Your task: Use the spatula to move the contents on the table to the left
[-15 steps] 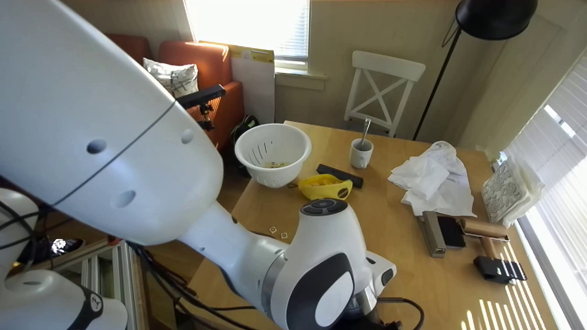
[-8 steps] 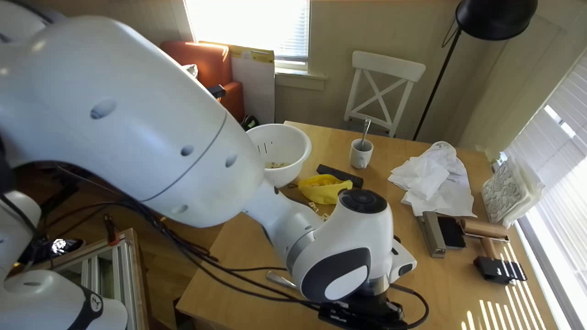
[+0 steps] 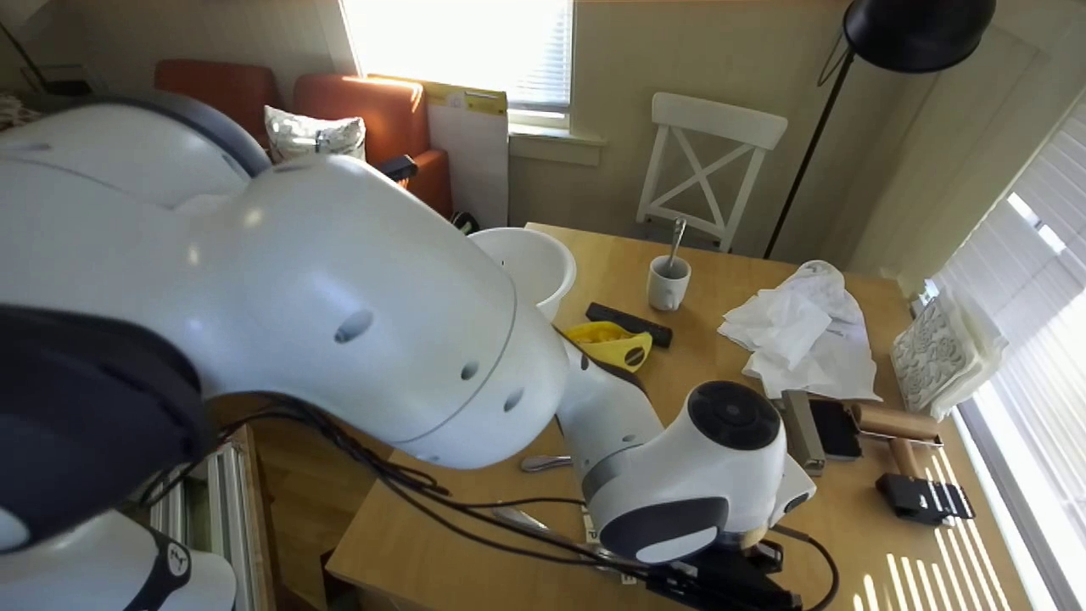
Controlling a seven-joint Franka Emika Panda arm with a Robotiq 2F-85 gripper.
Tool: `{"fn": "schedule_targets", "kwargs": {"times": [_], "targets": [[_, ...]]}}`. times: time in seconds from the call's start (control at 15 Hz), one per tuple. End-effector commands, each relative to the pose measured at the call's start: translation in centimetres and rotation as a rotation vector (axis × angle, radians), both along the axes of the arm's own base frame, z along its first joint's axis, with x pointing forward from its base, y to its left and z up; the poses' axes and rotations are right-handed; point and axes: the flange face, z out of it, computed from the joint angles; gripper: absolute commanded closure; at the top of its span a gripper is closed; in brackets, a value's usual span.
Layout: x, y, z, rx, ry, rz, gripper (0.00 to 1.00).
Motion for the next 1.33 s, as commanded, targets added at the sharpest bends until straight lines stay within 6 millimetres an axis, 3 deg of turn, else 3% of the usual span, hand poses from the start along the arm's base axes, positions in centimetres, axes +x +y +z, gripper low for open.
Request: {"fn": "schedule_targets", "kwargs": {"times": [0.0, 0.47, 0.53, 0.73, 1.07, 1.27], "targets": [[1.7, -1.5, -1.1, 0.051, -0.020, 0.084, 0.94], [2.6, -2.3, -1.6, 0.052, 0.027, 0.194, 0.93], [2.7, -2.3, -1.5, 0.050, 0.033, 0.201, 0.51], [2.9, -2.0, 0.0, 0.047, 0.038, 0.194, 0.37], [2.2, -2.3, 6.1, 0.003, 0.052, 0.098, 0.01], [1.0, -1.8, 9.8, -0.018, 0.082, -0.085, 0.00]]}}
